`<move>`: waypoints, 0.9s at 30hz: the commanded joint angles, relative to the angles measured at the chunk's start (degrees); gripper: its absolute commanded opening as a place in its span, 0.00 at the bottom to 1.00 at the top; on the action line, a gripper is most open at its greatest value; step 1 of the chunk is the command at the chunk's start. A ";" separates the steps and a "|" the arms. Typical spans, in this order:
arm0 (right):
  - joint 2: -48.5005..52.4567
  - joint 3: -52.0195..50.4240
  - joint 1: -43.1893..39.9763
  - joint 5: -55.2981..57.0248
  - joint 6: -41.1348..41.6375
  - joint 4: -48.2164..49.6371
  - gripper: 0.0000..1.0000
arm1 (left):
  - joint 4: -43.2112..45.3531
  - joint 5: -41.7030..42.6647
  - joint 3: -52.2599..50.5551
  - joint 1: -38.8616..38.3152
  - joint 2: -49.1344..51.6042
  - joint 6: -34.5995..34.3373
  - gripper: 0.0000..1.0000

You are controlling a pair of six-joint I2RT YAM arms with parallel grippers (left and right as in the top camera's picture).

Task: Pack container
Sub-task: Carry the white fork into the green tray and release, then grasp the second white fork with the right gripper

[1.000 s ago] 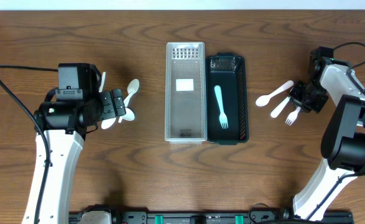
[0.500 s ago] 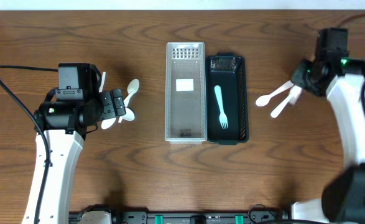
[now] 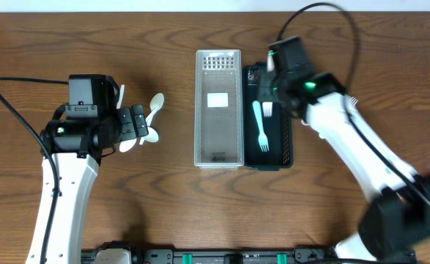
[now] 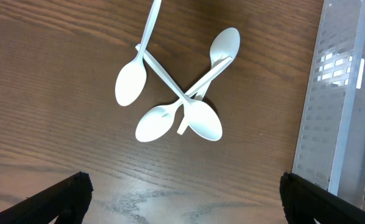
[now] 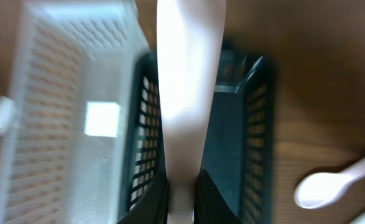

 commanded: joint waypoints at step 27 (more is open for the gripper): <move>-7.13 0.72 -22.58 8.28 0.63 -9.07 0.68 | -0.15 -0.22 1.14 0.26 0.02 -0.52 0.97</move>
